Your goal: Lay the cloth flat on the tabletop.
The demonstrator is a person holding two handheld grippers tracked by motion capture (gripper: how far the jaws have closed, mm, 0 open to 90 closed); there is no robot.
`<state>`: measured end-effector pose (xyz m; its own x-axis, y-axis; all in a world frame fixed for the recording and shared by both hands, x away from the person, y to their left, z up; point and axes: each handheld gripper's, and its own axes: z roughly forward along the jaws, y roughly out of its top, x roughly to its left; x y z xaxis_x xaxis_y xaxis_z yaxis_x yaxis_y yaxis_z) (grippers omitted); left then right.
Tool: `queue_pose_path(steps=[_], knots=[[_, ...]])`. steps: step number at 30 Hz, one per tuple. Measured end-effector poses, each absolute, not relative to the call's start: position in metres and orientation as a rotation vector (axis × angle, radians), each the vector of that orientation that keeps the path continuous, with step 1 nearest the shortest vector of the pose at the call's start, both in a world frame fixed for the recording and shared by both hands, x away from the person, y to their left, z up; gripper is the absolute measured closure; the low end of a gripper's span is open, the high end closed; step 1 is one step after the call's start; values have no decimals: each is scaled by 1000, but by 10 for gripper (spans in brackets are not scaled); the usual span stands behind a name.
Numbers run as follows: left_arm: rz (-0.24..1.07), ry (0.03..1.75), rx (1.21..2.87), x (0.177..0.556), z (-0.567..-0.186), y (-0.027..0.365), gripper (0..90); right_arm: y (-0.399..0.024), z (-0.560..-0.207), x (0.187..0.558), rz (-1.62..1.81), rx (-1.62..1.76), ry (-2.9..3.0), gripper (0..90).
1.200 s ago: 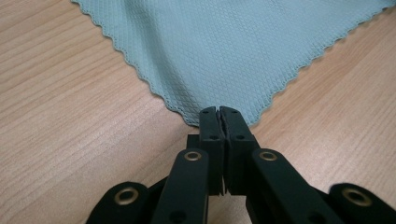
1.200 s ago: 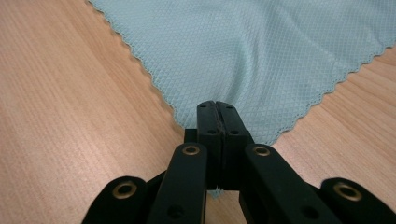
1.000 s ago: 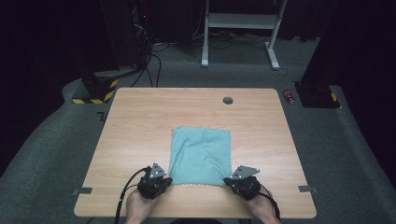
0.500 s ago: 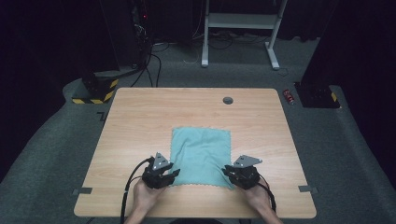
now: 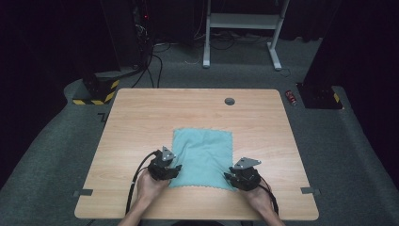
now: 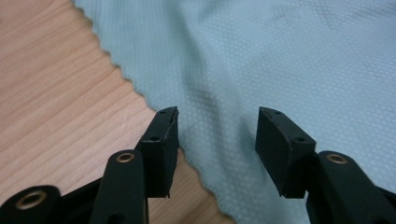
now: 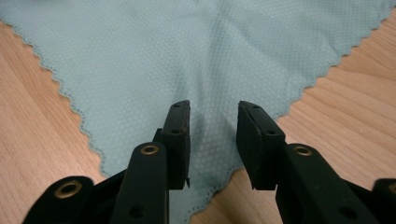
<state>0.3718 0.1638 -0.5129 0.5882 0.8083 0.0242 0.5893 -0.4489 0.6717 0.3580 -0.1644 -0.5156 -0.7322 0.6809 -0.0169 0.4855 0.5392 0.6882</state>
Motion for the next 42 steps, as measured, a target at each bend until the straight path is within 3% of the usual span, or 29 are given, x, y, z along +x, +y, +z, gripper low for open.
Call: queue_pose_path(steps=[7,12,18,27,33,42], knots=[[467,1123,2124,386,-498,171,496,-169,-505,369,1070,1020,2455,598],[473,1079,2109,416,-492,150,502,-155,-501,393,1110,1070,2414,643],[486,1079,2113,443,-503,139,515,-142,-509,406,1051,1042,2433,671],[485,1156,2113,458,-518,155,495,-147,-516,406,981,998,2470,666],[509,1161,2135,449,-510,156,476,-154,-514,403,983,1025,2457,645],[480,1074,2159,381,-495,168,491,-173,-511,381,981,1058,2450,655]])
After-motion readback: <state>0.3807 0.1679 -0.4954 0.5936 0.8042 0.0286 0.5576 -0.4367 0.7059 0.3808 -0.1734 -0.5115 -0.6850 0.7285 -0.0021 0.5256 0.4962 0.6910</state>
